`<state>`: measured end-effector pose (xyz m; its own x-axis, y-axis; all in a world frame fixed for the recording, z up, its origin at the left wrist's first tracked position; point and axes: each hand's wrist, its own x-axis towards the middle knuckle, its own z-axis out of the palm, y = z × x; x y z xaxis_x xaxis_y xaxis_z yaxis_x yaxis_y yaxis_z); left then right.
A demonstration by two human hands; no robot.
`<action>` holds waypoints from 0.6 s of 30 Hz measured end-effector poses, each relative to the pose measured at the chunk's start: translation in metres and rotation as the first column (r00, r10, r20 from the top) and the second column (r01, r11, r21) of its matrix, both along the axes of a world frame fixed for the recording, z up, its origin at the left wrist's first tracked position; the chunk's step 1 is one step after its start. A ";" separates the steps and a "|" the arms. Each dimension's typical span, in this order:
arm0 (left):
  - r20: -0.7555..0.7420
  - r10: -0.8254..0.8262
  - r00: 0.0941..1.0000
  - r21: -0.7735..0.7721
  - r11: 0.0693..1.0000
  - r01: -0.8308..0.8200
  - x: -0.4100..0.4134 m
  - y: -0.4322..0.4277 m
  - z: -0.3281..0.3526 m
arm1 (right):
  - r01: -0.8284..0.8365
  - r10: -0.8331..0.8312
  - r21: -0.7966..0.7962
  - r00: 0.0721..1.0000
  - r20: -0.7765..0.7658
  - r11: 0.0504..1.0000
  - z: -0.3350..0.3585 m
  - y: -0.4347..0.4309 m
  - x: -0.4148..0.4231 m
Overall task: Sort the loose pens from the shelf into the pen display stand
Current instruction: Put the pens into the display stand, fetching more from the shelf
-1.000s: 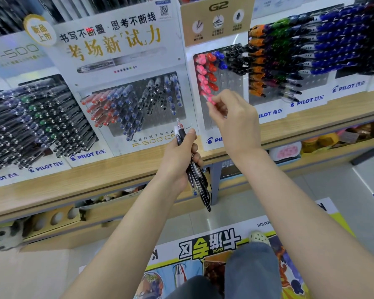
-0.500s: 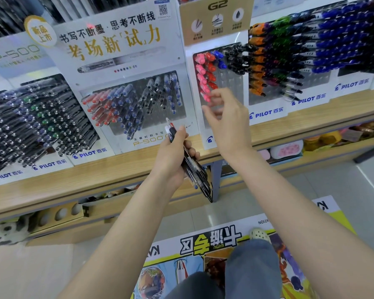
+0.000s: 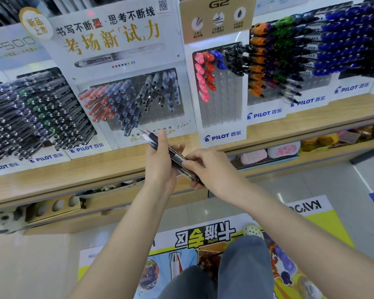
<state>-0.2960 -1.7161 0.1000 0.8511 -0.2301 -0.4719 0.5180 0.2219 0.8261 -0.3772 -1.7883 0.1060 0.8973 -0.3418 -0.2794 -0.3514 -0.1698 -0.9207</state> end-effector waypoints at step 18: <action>-0.152 -0.005 0.988 -0.025 1.000 0.002 -0.007 0.001 -0.006 | 0.198 -0.179 -0.134 0.973 0.145 0.971 -0.021 -0.012 -0.014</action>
